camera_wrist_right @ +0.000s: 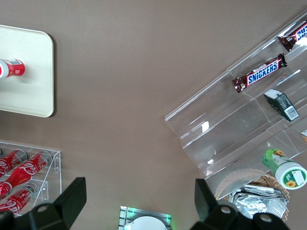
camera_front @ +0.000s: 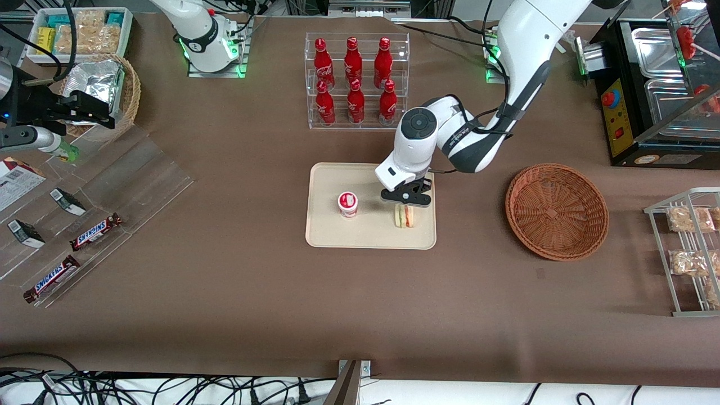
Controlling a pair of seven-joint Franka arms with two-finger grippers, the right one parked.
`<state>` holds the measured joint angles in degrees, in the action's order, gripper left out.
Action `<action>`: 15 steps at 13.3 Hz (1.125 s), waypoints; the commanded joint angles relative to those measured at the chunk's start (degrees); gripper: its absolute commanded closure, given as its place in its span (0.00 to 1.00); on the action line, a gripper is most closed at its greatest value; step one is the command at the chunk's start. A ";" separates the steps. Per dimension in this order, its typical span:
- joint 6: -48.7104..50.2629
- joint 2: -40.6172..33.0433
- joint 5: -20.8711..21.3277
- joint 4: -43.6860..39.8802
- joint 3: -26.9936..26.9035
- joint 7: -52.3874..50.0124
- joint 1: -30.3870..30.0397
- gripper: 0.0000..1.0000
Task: Place sandwich from basket to tray
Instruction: 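Lower the sandwich onto the tray beside the small bottle and open the gripper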
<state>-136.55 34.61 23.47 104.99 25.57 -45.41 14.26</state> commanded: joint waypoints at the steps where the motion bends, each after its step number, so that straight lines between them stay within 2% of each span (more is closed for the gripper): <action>1: -0.12 0.64 1.67 -0.84 -0.08 -1.34 0.33 0.91; 2: -0.12 0.64 1.58 -0.93 -0.08 -2.04 0.33 0.76; 4: -0.12 0.55 1.67 -1.28 -0.17 -5.64 0.50 0.11; 5: -0.04 0.38 1.67 -1.46 -0.17 -6.17 0.59 0.00; 9: 2.93 -3.92 1.49 -3.82 -0.17 -10.29 -0.29 0.00; 13: 18.48 -7.79 0.35 -14.18 -0.08 -16.01 -3.00 0.00; 15: 22.01 -11.73 -3.05 -15.69 0.01 -15.50 -6.08 0.00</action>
<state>-118.03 26.35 23.01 90.44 25.35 -60.36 10.59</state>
